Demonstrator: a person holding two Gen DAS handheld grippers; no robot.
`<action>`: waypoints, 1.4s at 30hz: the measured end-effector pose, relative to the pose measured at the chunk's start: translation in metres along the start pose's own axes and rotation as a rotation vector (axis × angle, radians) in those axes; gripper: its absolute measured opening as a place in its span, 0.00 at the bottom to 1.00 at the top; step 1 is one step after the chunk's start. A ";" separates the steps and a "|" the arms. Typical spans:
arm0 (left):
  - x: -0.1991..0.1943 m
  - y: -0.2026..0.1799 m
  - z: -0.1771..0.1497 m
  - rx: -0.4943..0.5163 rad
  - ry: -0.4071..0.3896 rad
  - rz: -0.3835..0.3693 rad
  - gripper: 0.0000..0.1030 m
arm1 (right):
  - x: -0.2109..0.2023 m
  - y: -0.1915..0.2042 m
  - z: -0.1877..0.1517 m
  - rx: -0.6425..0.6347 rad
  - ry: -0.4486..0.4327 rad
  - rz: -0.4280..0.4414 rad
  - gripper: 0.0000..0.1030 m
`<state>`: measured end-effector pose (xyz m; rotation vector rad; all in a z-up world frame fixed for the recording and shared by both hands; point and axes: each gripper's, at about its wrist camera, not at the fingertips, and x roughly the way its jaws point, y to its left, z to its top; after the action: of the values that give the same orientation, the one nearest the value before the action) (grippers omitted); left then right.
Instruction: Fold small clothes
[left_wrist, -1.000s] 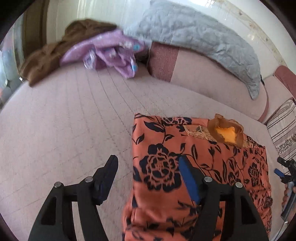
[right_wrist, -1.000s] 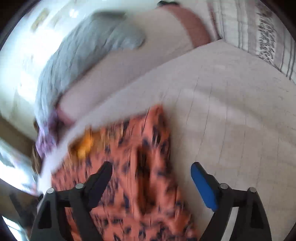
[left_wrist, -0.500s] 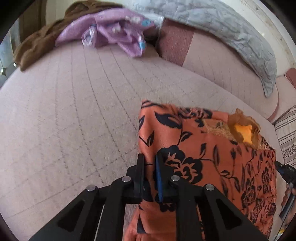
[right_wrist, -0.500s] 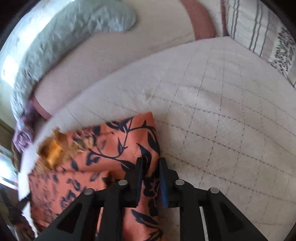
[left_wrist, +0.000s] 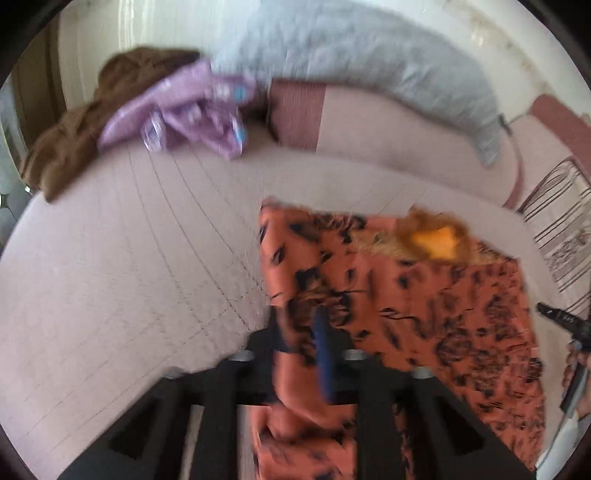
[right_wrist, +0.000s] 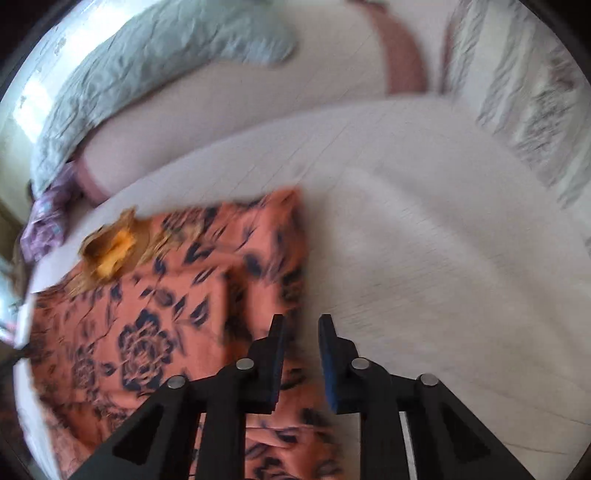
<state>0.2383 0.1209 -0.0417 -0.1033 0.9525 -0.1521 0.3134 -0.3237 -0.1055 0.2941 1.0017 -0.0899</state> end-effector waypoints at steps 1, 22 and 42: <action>-0.023 -0.002 -0.006 0.003 -0.034 -0.024 0.70 | -0.006 -0.004 -0.003 0.021 0.007 0.055 0.45; -0.109 -0.034 -0.268 -0.259 0.120 0.066 0.89 | -0.117 -0.085 -0.230 0.192 0.056 0.253 0.82; -0.113 -0.001 -0.290 -0.329 0.171 0.116 0.87 | -0.113 -0.082 -0.267 0.148 0.238 0.318 0.44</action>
<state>-0.0633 0.1334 -0.1180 -0.3413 1.1462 0.1062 0.0175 -0.3335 -0.1615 0.6065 1.1743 0.1641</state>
